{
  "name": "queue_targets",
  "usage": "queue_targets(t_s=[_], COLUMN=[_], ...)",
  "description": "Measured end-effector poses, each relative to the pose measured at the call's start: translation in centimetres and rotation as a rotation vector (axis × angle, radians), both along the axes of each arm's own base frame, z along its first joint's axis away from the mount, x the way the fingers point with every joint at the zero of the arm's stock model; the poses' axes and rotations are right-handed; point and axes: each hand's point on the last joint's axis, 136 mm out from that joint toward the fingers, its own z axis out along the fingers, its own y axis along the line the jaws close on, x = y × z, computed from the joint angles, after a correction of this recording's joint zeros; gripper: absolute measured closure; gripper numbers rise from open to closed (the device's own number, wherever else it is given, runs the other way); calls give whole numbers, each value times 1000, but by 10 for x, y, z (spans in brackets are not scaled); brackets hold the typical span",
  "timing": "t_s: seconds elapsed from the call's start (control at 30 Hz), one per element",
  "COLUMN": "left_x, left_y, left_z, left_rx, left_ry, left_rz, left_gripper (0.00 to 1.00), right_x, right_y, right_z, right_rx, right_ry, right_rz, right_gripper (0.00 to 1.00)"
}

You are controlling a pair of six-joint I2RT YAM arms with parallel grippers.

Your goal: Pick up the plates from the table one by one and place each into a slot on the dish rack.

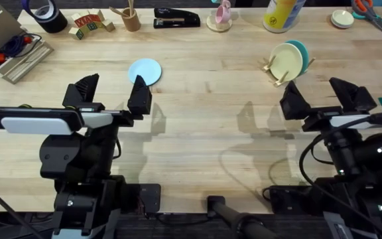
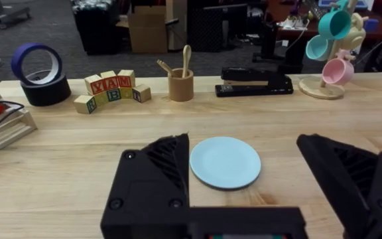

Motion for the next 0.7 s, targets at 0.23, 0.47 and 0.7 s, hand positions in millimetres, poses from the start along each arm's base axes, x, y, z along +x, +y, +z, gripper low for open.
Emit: queue_targets(t_s=[0.23, 0.47, 0.7], left_x=[0, 0, 0], left_y=[0, 0, 0], left_z=[-1, -1, 0], left_rx=[0, 0, 0], left_ry=[5, 6, 1], left_rz=[0, 0, 0], left_gripper=[7, 7, 8], right_x=[0, 0, 0], right_y=[0, 0, 0], right_z=[-1, -1, 1], right_rx=[0, 0, 0], right_ry=[4, 4, -3], right_rz=[1, 1, 0], right_gripper=[9, 8, 7])
